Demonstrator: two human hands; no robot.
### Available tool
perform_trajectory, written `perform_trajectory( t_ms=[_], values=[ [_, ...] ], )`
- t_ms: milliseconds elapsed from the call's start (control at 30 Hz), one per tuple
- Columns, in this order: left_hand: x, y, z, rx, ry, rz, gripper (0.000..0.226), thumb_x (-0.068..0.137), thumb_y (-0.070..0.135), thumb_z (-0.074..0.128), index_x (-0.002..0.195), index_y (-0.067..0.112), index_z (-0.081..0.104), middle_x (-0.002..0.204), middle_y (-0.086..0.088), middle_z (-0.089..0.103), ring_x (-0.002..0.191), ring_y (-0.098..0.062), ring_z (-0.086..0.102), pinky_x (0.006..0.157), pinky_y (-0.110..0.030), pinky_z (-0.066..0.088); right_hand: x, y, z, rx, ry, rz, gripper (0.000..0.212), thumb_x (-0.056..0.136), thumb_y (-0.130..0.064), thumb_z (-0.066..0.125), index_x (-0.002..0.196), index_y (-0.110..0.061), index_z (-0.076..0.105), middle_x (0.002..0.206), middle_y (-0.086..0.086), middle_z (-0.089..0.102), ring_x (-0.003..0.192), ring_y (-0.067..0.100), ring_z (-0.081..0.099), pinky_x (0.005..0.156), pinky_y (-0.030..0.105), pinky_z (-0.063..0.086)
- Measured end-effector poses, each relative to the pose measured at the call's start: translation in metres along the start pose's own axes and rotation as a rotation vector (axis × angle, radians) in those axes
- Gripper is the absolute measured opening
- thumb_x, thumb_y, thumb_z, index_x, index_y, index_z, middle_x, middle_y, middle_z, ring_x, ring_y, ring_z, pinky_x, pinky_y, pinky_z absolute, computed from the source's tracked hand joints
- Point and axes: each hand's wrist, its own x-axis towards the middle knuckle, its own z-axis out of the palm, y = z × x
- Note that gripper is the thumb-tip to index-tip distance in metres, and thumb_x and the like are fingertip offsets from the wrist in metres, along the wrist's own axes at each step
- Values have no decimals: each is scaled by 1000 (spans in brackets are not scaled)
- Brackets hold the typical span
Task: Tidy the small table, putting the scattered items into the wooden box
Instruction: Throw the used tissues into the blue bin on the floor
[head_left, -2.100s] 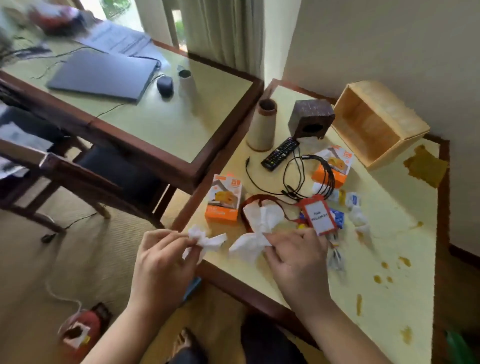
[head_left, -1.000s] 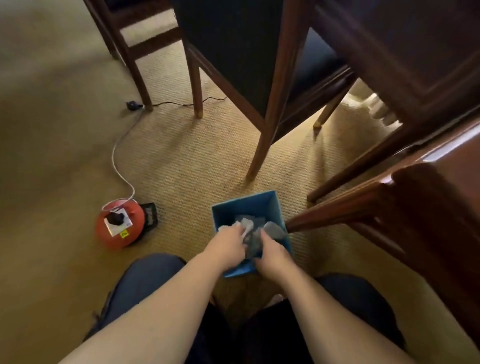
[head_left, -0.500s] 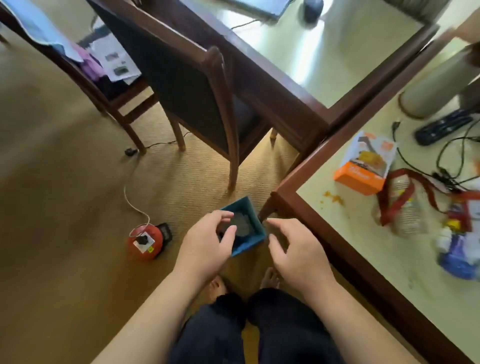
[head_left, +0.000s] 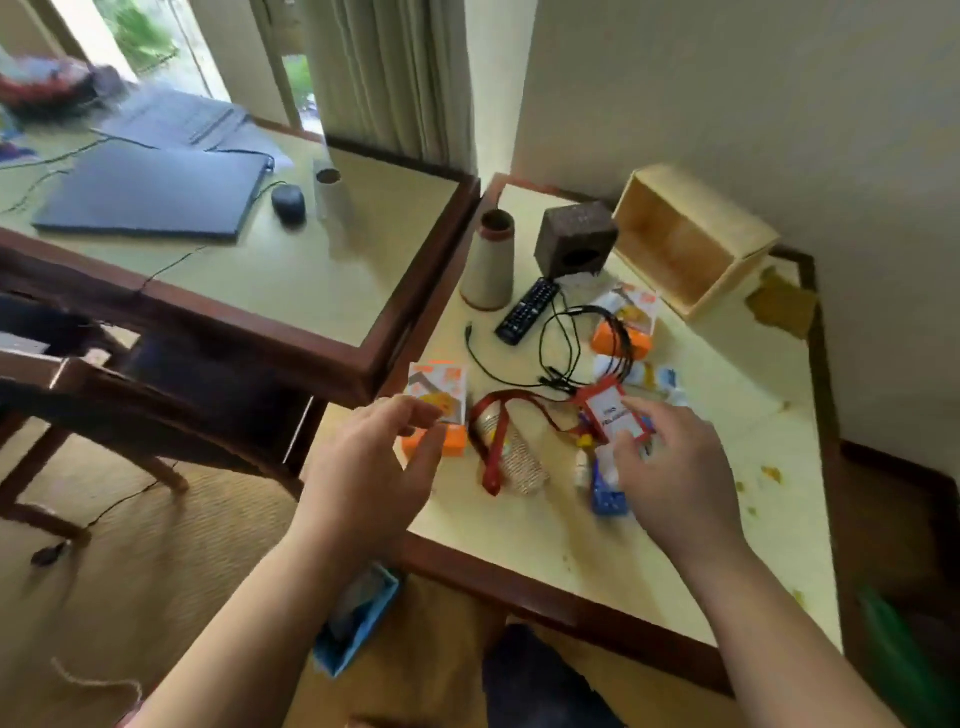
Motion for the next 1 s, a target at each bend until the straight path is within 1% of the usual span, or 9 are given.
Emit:
perform_trajectory(
  t_ms=[100, 200, 367, 533, 667, 767, 833, 933, 1000],
  values=[
    [29, 33, 33, 8, -58, 10, 19, 96, 40, 67, 114, 37, 68, 113, 22, 65, 105, -5, 63, 89, -36, 59, 37, 65, -7, -79, -62, 149, 39, 94, -23, 64, 134, -25, 66, 126, 6, 65, 115, 29, 51, 96, 40, 43],
    [55, 63, 66, 9, -97, 33, 13, 95, 37, 68, 108, 37, 69, 103, 27, 64, 99, -3, 63, 88, -36, 59, 75, 121, -2, -210, -189, 294, 49, 93, -34, 60, 141, -34, 58, 136, 6, 57, 122, 32, 45, 101, 40, 39],
    [90, 100, 102, 96, -160, 101, 12, 95, 35, 69, 107, 37, 69, 96, 30, 63, 92, -1, 64, 76, -17, 48, 119, 171, 9, -338, -331, 402, 58, 91, -42, 60, 149, -38, 48, 156, 7, 39, 142, 35, 29, 107, 46, 38],
    [125, 115, 117, 109, -201, 138, 15, 94, 40, 68, 109, 41, 67, 99, 34, 57, 102, -1, 60, 85, -29, 56, 137, 195, 30, -364, -392, 423, 46, 95, -46, 59, 140, -41, 58, 168, 3, 25, 154, 34, 12, 120, 51, 25],
    [171, 124, 134, 123, -206, 186, 15, 96, 42, 65, 111, 38, 68, 100, 31, 59, 102, -4, 57, 85, -29, 52, 147, 198, 36, -304, -310, 437, 22, 97, -40, 60, 114, -38, 74, 167, -3, 31, 156, 29, 13, 123, 55, 17],
    [215, 130, 155, 195, -195, 241, 20, 99, 40, 61, 116, 32, 70, 106, 19, 68, 101, -9, 53, 84, -28, 43, 152, 188, 28, -246, -175, 404, 15, 95, -37, 67, 101, -29, 79, 161, 0, 44, 154, 31, 23, 120, 56, 26],
    [247, 133, 175, 269, -247, 249, 28, 101, 42, 58, 124, 29, 67, 114, 11, 69, 105, -14, 51, 88, -30, 44, 155, 178, 21, -228, -72, 368, 11, 92, -33, 73, 94, -26, 80, 156, 2, 51, 150, 34, 31, 115, 55, 34],
    [292, 131, 215, 422, -394, 194, 44, 101, 51, 51, 134, 24, 61, 123, -2, 60, 117, -25, 48, 96, -40, 48, 160, 164, 13, -193, 40, 311, 6, 88, -29, 77, 90, -25, 80, 150, 3, 57, 144, 35, 39, 108, 55, 40],
    [314, 128, 240, 557, -466, 175, 52, 100, 59, 45, 129, 19, 63, 125, -10, 55, 118, -31, 46, 97, -44, 48, 162, 156, 8, -169, 74, 300, 5, 87, -28, 78, 91, -26, 80, 148, 2, 58, 143, 33, 40, 106, 56, 42]
  ],
)
